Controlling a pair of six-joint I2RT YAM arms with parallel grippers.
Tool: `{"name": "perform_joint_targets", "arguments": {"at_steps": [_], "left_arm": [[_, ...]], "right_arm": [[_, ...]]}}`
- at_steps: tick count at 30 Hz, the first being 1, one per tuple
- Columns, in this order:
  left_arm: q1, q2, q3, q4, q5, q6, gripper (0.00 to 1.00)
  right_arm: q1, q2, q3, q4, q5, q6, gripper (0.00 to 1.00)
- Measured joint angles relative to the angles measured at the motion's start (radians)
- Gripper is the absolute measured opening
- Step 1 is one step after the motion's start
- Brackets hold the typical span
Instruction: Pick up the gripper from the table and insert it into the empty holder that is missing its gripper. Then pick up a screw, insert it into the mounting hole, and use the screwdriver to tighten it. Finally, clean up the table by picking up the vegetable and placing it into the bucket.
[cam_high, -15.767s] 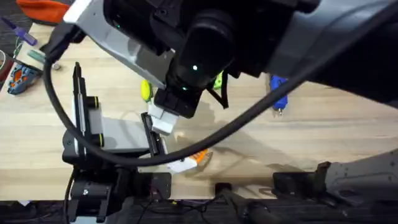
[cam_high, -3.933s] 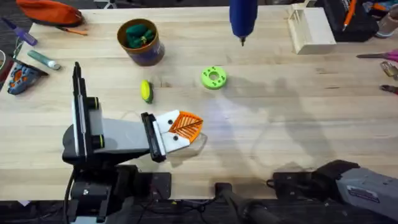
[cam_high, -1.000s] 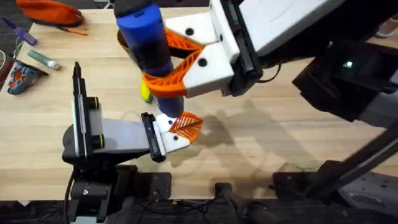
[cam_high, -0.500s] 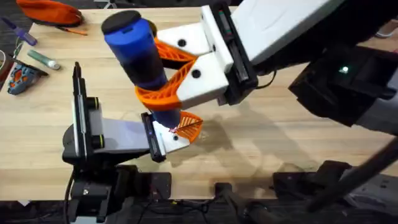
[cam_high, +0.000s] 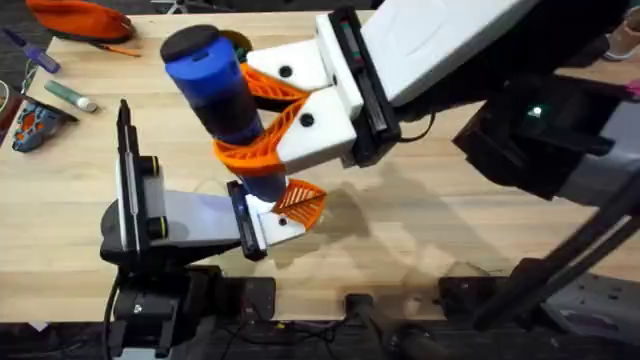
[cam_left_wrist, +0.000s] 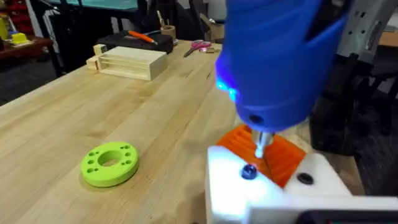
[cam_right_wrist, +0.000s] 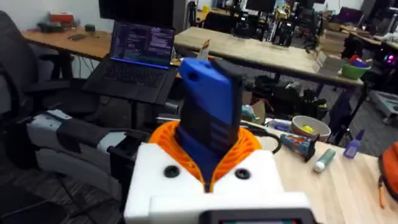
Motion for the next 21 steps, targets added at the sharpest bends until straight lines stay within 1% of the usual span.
{"name": "perform_joint_targets", "arguments": {"at_steps": [21], "left_arm": [[0.000,0.000,0.000,0.000,0.000,0.000,0.014]], "right_arm": [[0.019,0.029,0.000,0.039,0.012,-0.006,0.026]]}}
